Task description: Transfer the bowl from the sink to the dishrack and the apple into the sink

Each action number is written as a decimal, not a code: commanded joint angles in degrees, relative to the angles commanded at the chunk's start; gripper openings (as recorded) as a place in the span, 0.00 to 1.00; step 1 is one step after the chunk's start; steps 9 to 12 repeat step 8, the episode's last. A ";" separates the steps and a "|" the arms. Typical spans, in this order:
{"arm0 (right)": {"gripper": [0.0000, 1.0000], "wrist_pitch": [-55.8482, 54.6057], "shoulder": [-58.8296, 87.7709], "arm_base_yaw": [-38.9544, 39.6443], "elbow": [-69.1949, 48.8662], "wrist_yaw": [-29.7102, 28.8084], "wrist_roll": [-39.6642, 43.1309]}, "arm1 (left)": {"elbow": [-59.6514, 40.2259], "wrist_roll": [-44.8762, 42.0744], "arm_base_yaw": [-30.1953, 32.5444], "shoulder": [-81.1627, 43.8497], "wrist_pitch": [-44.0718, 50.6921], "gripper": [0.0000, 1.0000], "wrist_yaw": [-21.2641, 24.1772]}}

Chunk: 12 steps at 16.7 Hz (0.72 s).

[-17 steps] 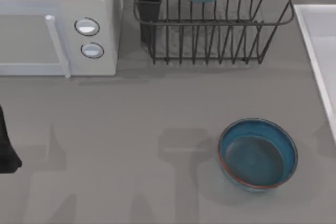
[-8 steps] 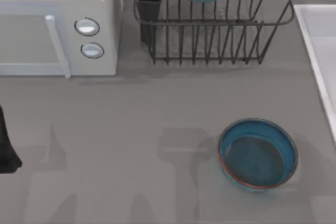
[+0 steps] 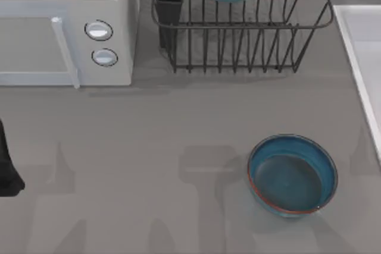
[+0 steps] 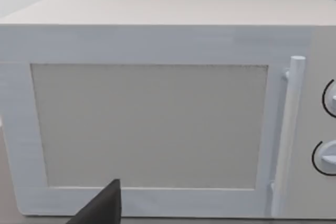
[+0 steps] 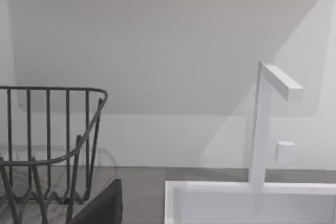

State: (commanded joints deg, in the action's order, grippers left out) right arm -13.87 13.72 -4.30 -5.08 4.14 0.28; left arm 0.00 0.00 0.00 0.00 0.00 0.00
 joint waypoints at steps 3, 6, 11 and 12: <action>1.00 9.55 -9.48 2.89 3.34 -2.76 -0.16 | 0.00 0.00 0.00 0.00 0.00 1.00 0.00; 1.00 13.68 -13.54 4.24 5.00 -4.08 -0.27 | 0.00 0.00 0.00 0.00 0.00 1.00 0.00; 1.00 13.87 -13.72 4.30 5.08 -4.14 -0.28 | 0.00 0.00 0.00 0.00 0.00 1.00 0.00; 1.00 13.87 -13.72 4.30 5.08 -4.14 -0.28 | 0.00 0.00 0.00 0.00 0.00 1.00 0.00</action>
